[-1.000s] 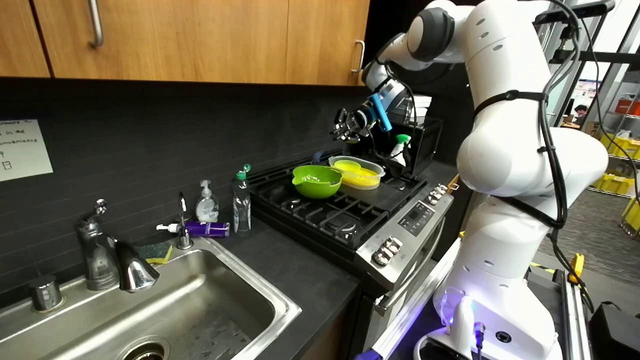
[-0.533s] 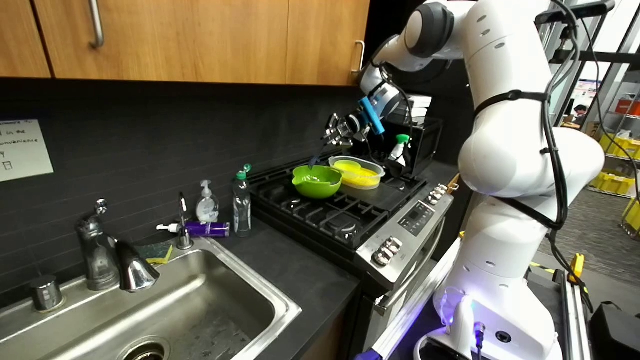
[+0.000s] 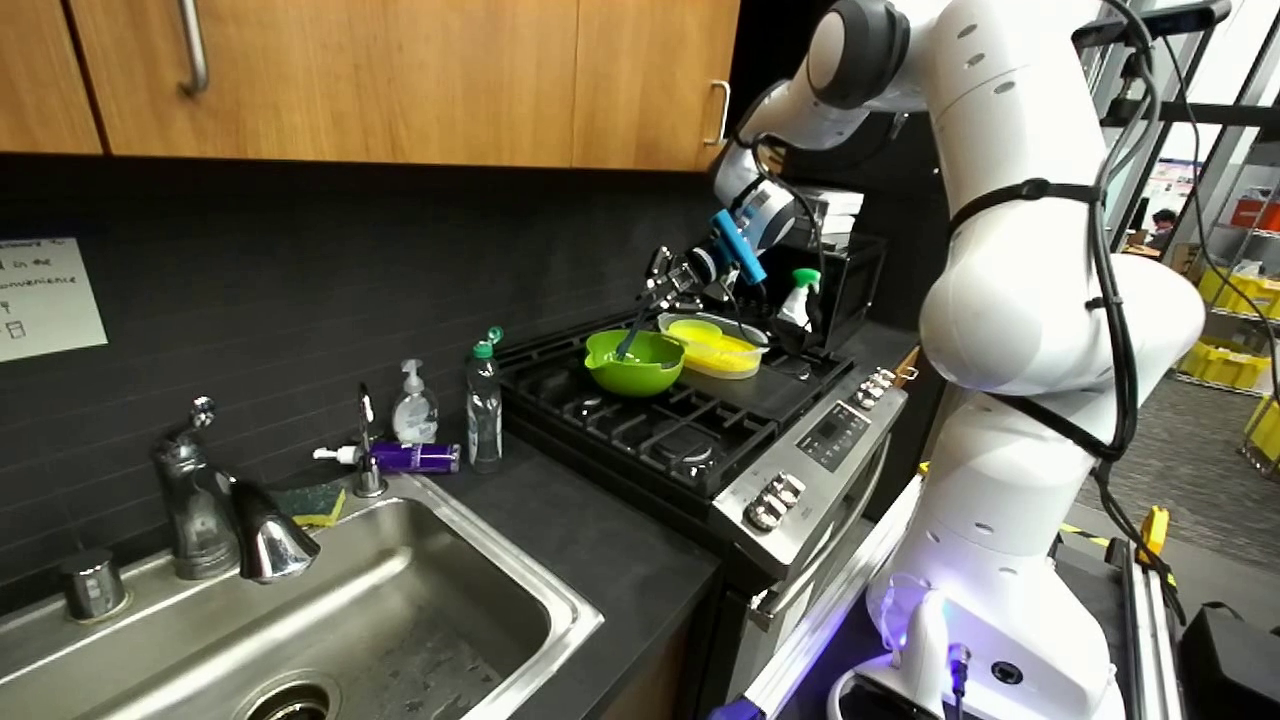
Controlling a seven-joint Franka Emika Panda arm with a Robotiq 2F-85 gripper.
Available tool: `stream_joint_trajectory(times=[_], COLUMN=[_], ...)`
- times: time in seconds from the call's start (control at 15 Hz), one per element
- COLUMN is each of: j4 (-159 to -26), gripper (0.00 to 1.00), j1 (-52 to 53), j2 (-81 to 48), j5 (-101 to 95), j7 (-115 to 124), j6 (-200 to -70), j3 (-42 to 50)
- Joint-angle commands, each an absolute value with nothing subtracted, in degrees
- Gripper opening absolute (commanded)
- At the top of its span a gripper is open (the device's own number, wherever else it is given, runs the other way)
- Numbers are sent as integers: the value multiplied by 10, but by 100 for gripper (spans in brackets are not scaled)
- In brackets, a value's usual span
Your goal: Remove the fork from the yellow bowl and use it to stir the contents of the green bowl
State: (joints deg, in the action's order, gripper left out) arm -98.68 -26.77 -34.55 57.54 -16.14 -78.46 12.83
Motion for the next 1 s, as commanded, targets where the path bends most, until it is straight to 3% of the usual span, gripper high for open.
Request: stream_joint_trajectory(times=[0.0,0.93], j4=[-1027,-1045], gripper=[5,5], j1=[-260,-258], j2=[-322,-340], j5=[590,581], j7=[-154,-101], j6=[-802,-808], j3=[139,147])
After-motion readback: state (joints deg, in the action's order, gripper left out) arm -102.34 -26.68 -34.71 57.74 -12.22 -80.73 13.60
